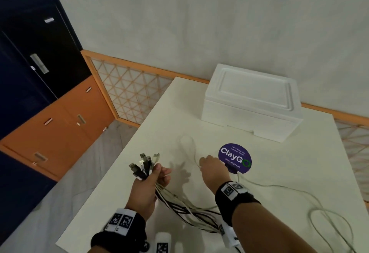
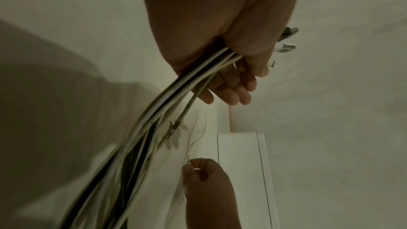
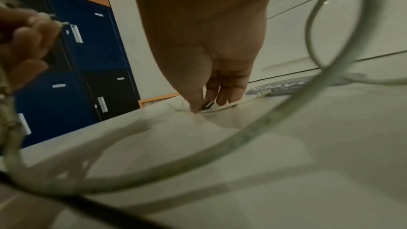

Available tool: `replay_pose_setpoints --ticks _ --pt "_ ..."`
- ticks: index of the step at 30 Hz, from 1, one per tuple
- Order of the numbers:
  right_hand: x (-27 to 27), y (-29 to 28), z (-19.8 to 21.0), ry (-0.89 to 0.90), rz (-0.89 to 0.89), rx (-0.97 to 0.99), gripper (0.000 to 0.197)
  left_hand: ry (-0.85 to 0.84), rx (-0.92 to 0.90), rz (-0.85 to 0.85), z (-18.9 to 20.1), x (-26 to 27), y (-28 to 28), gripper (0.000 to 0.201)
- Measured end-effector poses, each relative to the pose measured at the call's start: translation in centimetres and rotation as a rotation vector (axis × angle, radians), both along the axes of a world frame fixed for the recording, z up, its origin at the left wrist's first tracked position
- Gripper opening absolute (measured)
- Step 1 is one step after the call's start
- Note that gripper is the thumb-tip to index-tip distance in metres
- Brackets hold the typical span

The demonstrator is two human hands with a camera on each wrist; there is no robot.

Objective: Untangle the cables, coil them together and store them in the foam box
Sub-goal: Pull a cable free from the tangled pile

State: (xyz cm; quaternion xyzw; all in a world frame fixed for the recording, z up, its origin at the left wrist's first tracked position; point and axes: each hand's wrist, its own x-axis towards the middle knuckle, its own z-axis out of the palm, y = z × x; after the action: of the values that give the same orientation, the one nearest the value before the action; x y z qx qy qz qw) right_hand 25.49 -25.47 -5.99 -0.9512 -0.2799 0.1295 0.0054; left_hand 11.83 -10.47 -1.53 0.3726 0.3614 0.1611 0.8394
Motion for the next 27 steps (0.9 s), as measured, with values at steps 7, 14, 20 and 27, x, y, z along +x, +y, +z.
replay_pose_setpoints --ticks 7,14,20,27 --pt "-0.4 -4.4 6.9 0.144 -0.211 0.506 0.021 -0.092 0.151 -0.113 2.5 1.2 -2.0 0.031" --pt "-4.6 -5.1 17.2 0.082 -0.002 0.916 0.013 -0.177 0.513 -0.376 6.8 2.2 -5.4 0.025" --pt "-6.9 -4.5 18.3 0.184 -0.097 1.221 0.020 -0.286 0.536 -0.466 8.6 1.3 -6.8 0.028" --pt "-8.3 -4.7 14.4 0.548 -0.101 1.050 0.028 -0.348 0.209 -0.403 8.7 -0.1 -6.2 0.022"
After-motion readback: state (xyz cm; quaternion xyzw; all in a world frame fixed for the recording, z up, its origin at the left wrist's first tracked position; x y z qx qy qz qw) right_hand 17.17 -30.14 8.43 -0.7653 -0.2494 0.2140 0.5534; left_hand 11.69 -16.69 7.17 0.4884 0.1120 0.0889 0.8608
